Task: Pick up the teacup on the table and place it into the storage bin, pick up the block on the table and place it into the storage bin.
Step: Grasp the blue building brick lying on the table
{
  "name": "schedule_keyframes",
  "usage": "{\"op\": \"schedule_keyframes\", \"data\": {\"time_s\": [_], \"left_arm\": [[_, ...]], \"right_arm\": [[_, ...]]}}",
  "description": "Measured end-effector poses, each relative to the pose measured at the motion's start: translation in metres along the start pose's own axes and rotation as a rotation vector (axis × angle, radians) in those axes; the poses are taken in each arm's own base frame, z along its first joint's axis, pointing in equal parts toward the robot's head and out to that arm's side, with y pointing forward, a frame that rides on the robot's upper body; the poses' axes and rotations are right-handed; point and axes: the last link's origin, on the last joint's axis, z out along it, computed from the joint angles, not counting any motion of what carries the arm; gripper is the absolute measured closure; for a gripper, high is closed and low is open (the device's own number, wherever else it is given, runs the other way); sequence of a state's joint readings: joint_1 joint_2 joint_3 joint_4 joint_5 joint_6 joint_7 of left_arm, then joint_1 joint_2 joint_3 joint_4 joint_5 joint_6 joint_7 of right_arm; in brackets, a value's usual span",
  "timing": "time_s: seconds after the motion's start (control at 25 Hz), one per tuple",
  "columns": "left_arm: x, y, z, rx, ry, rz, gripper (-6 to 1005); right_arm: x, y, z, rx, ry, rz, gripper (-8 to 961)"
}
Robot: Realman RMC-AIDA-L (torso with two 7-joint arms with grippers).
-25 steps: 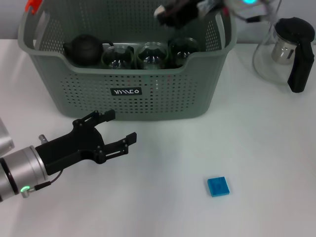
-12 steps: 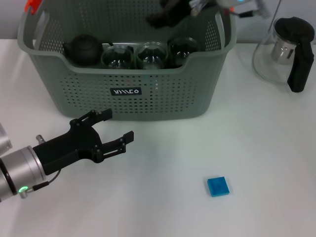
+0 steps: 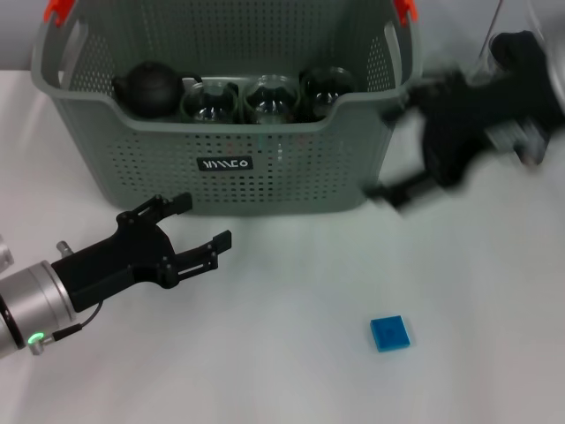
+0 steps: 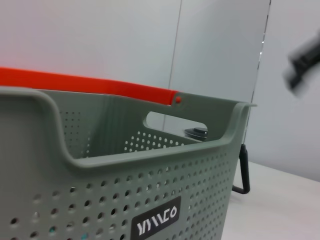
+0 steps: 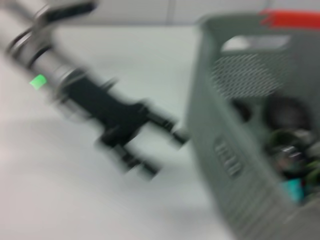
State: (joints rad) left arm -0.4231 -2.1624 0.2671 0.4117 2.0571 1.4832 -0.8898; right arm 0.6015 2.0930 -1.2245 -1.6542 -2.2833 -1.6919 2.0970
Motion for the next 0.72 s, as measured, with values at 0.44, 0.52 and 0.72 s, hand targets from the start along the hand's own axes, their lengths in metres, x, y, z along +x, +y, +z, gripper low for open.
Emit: {"op": "schedule_keyframes", "data": {"time_s": [0.44, 0.52, 0.72], "left_arm": [[0.002, -0.003, 0.005, -0.001, -0.011, 0.010, 125], [0.002, -0.002, 0.006, -0.002, -0.013, 0.009, 125], [0.002, -0.002, 0.006, -0.003, -0.013, 0.008, 125]], "right_arm": [[0.061, 0.032, 0.021, -0.218, -0.037, 0.001, 8], [0.069, 0.033, 0.027, -0.246, -0.026, 0.013, 9], [0.084, 0.033, 0.042, -0.278, -0.002, 0.047, 10]]}}
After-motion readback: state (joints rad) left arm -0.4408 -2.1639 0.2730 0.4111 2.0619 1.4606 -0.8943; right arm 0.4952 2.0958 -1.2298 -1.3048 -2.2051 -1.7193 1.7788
